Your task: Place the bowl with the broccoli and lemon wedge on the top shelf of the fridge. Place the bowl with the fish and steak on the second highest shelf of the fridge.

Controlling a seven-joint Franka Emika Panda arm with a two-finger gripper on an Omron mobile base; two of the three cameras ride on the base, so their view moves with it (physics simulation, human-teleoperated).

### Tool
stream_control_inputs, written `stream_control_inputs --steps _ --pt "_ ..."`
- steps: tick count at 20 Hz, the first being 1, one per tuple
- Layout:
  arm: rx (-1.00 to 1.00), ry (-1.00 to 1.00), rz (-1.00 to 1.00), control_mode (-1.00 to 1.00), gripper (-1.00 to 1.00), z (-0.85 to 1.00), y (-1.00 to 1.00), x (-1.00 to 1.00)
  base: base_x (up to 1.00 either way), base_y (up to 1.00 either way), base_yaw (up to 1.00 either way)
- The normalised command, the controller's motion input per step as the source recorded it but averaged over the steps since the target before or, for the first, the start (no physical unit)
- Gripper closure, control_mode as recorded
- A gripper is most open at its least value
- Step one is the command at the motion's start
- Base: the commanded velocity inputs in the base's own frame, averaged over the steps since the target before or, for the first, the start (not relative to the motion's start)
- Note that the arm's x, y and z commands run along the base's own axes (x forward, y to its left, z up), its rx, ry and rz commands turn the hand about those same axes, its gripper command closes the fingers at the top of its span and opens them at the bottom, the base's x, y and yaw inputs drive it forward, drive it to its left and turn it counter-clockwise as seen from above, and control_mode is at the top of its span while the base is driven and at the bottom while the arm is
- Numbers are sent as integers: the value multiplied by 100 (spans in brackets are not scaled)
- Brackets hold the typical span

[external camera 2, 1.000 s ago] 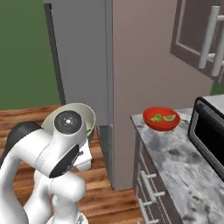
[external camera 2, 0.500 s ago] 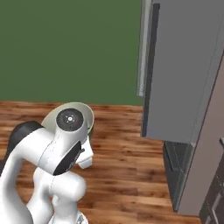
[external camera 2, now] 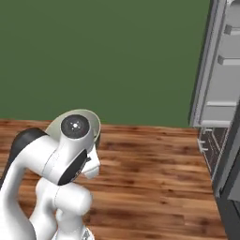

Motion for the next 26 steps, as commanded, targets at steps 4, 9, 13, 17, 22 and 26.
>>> stream_control_inputs --steps 4,9,13,17,22,26 --pt "0 0 0 100 100 0 0 0 100 75 -15" --pt "0 0 0 100 100 0 0 0 100 40 -30" --pt "0 0 0 100 100 0 0 0 14 0 -92" --pt "0 0 0 100 100 0 0 0 0 0 -100" --pt "0 0 0 100 100 0 0 0 12 16 -95" --pt "0 0 0 100 100 0 0 0 80 89 -65"
